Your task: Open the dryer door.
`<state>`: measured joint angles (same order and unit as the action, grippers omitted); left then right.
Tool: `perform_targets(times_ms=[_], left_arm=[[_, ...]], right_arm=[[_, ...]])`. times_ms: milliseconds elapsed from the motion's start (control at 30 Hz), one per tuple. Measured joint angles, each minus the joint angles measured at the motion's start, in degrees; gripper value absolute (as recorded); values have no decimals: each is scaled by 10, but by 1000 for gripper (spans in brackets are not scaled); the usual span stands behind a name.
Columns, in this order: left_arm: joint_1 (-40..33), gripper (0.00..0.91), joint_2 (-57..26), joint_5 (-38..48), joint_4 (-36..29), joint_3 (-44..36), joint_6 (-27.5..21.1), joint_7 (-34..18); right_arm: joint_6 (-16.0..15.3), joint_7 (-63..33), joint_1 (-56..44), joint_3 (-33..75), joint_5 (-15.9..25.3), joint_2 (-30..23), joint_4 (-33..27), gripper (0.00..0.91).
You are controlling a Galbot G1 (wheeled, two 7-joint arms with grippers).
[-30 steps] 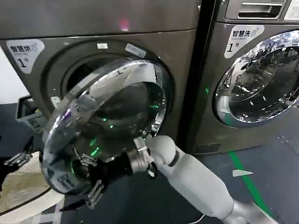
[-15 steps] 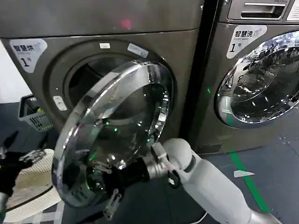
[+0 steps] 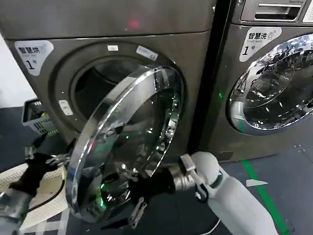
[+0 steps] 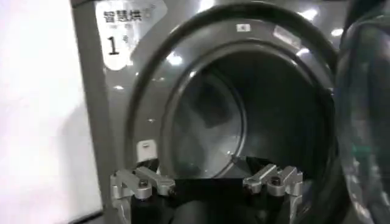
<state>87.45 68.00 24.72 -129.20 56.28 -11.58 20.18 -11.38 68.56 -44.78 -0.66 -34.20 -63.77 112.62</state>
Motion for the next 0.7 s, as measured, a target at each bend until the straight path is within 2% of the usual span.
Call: perform_targets(times_ms=[300, 533, 700], left_arm=[[-18, 907, -23, -6, 14, -60, 1, 7], [-29, 907, -34, -2, 17, -87, 0, 15], [-39, 907, -42, 0, 23, -105, -1, 25]], right_arm=[[8, 38, -52, 73, 0, 25, 17, 907], [19, 45, -91, 175, -29, 45, 14, 907], [24, 84, -115, 251, -9, 44, 8, 907]])
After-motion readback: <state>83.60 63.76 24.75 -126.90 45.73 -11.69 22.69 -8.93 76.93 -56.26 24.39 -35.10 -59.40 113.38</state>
